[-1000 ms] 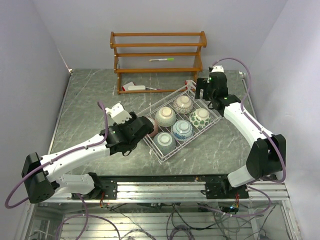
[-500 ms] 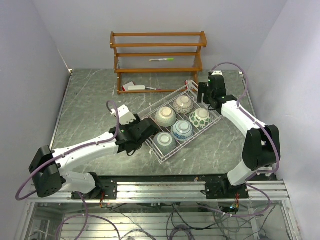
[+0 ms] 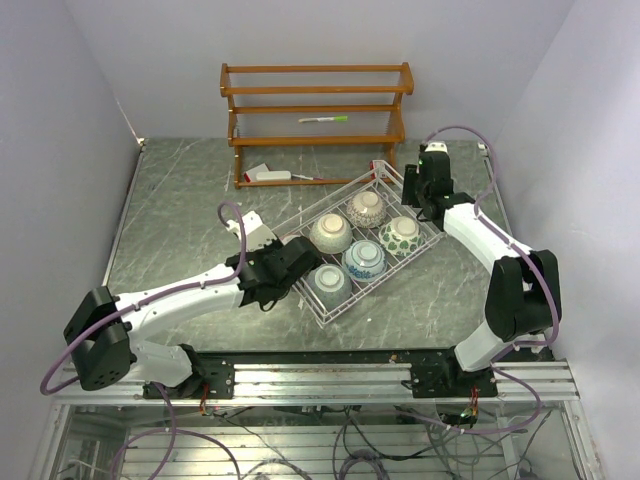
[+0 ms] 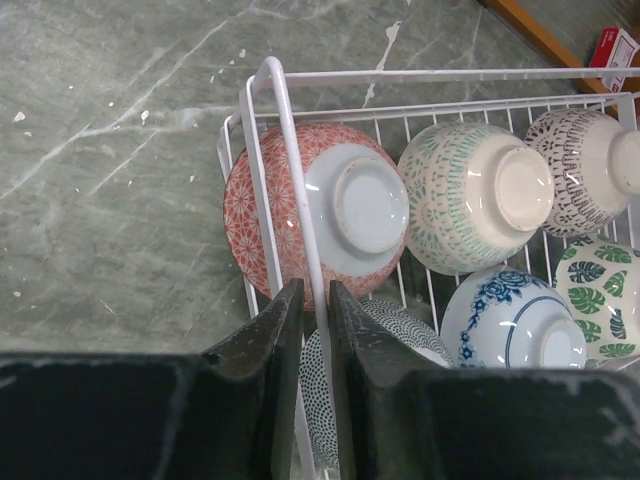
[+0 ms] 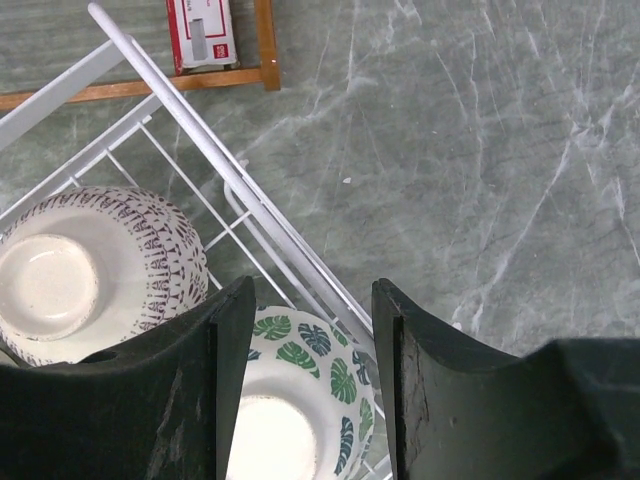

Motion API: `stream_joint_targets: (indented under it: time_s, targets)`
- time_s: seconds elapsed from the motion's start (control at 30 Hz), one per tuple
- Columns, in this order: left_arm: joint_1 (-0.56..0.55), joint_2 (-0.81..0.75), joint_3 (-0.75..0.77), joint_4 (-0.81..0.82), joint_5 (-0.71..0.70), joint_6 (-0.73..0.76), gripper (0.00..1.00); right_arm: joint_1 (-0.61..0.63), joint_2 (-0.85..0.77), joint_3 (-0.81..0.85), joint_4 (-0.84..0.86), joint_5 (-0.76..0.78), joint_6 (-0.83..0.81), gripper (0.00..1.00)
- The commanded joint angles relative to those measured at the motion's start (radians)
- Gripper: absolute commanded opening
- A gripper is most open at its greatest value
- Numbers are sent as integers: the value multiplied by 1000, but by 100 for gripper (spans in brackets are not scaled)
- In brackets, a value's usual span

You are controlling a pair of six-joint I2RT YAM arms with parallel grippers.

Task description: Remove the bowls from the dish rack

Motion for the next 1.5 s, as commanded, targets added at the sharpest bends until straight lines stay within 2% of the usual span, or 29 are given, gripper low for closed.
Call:
stream_joint_targets:
  time_s: [0.0, 0.37, 0.5, 0.63, 0.77, 1.0, 1.17, 1.33, 1.47]
  targets:
    - [-2, 19, -27, 5, -27, 13, 23, -1, -2, -39, 8, -43, 23, 49]
    - [26, 93, -21, 7, -9, -8, 24, -1, -3, -41, 7, -30, 25, 58]
    - [38, 103, -13, 17, 2, 21, 17, 0, 0, -39, 6, -19, 27, 58]
    - [50, 86, 9, -21, -16, 59, 8, 0, -7, -39, 4, -20, 29, 52]
    - [95, 24, -9, 20, -2, 183, 7, -1, -12, -45, 10, -50, 32, 48]
    - [244, -81, -67, 73, 69, 290, 7, 0, -19, -53, 8, -77, 43, 39]
    - [307, -84, -63, 95, 104, 345, 7, 1, -41, -65, 3, -116, 53, 27]
    - [341, -30, -6, 96, 120, 386, 7, 2, -71, -102, -2, -118, 67, 5]
    - [359, 33, 32, 129, 127, 427, 7, 5, -98, -125, -6, -135, 74, 0]
